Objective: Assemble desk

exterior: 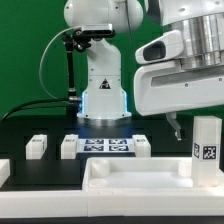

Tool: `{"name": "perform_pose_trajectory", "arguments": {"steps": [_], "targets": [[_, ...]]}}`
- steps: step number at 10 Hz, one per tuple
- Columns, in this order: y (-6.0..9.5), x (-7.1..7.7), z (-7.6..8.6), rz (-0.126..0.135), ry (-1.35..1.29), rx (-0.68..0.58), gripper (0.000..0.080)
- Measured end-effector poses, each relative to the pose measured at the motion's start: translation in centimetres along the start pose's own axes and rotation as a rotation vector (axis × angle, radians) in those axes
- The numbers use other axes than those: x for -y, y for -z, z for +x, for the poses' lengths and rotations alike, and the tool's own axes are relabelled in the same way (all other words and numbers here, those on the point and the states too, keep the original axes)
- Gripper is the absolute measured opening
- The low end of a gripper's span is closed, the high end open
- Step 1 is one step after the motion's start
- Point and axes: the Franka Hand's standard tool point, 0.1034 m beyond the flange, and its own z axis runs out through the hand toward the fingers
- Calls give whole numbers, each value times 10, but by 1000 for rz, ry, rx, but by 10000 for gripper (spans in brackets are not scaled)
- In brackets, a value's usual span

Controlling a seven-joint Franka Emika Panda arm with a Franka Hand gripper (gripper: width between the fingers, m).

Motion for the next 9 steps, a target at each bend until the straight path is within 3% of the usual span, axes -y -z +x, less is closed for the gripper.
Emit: {"name": "perform_pose_trajectory", "arguments": {"steps": [1, 3, 6, 8, 9], "targets": [[0, 0, 0, 0, -6, 0, 622], [-1, -2, 0, -4, -128, 3, 310], [-1, -5, 0, -6, -302, 2, 304], [-1, -3, -1, -7, -616, 0, 303], [-2, 0, -1, 12, -878, 3, 298]]}}
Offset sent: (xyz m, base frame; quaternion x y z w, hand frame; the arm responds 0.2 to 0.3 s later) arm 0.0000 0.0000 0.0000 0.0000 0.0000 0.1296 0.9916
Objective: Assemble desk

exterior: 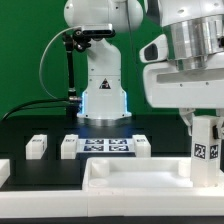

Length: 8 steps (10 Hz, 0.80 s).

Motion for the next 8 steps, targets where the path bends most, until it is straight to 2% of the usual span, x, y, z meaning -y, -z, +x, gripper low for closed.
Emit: {"name": "perform_pose_trajectory", "arguments": {"steps": [1, 3, 4, 5, 6, 8], "targets": [[0, 1, 3, 43, -235, 24, 298], [1, 0, 6, 80, -411, 69, 298], [1, 1, 5, 78, -499, 78, 297], [-1, -4, -1, 19, -461, 63, 297], [-1, -2, 1, 33, -557, 71, 296], [0, 1, 2, 45, -669, 72, 296]]}}
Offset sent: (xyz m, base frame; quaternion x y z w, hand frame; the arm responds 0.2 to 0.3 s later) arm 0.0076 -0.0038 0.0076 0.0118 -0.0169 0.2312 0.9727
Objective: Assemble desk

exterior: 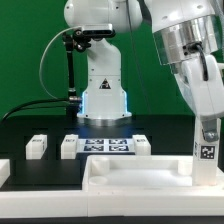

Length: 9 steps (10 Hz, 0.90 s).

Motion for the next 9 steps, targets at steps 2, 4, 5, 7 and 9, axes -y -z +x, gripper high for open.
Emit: {"name": "perform_pose_trajectory", "arguments": {"steps": [2, 4, 5, 7, 9], "targets": [[2, 6, 1, 50, -113, 5, 296], [1, 6, 1, 49, -104, 5, 297], [1, 6, 1, 48, -103, 5, 474], [0, 5, 1, 48, -102, 4, 589], [20, 12, -6, 74, -60, 20, 646]]}}
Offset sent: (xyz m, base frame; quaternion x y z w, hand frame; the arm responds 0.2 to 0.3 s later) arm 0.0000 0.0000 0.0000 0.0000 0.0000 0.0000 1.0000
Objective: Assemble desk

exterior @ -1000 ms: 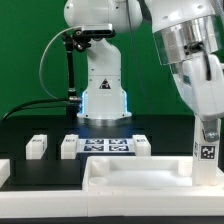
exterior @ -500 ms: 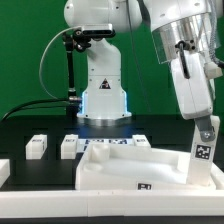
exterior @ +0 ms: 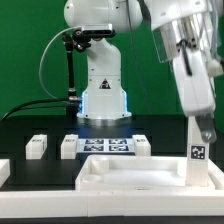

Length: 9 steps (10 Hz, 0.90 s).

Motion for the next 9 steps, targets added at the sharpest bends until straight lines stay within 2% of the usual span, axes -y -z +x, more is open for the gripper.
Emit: {"name": "perform_pose_trajectory", "arguments": {"steps": [1, 2, 7, 9], "targets": [[19, 3, -7, 20, 6, 20, 646], [27, 4, -11, 25, 11, 28, 646], [21, 2, -10, 19, 12, 23, 648], [27, -2, -15, 21, 79, 28, 648]]}}
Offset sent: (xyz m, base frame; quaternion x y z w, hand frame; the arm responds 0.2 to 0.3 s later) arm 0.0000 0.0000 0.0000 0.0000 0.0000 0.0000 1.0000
